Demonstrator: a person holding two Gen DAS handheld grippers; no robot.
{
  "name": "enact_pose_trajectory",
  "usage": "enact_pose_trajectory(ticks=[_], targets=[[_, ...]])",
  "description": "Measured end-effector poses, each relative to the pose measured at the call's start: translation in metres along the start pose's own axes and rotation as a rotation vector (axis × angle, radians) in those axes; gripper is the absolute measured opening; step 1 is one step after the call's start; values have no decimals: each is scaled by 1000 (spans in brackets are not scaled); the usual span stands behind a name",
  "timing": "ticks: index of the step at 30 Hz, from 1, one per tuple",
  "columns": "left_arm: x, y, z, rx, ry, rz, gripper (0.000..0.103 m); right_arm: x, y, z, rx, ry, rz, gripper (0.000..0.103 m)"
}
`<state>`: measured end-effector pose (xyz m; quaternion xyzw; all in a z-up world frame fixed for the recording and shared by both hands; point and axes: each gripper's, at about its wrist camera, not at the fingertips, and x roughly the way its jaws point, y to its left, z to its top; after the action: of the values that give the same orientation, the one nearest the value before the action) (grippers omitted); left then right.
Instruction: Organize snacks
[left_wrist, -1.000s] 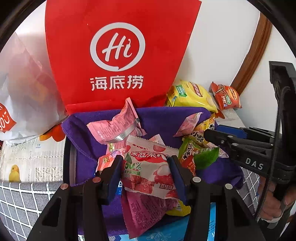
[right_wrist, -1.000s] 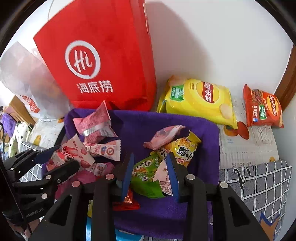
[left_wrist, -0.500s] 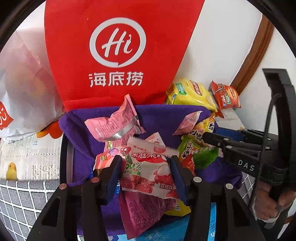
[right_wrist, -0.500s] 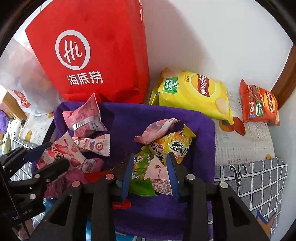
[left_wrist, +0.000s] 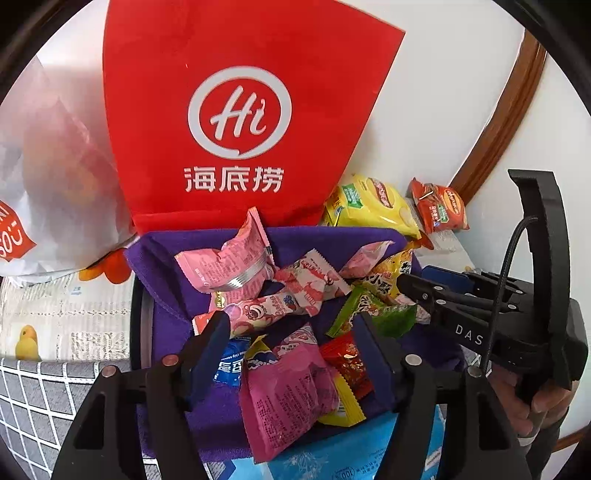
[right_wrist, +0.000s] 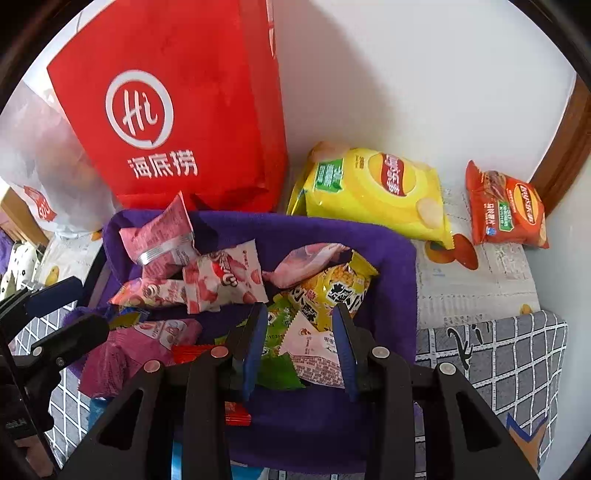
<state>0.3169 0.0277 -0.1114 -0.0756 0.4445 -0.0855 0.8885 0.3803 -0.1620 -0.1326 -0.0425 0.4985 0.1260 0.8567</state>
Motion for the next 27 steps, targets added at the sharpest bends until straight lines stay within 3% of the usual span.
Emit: enact_pose_trajectory(ticks=[4, 16, 23, 27], targets=[[-12, -1, 2, 1, -26, -5, 72, -17, 1, -2, 38, -39, 16, 37], [-57, -30, -1, 94, -88, 7, 72, -82, 1, -35, 72, -48, -4, 37], [-101, -50, -10, 63, -114, -32, 72, -134, 0, -63, 68, -76, -48, 37], [-129, -55, -25, 61, -135, -8, 73, -162, -2, -81, 109, -113, -40, 45]])
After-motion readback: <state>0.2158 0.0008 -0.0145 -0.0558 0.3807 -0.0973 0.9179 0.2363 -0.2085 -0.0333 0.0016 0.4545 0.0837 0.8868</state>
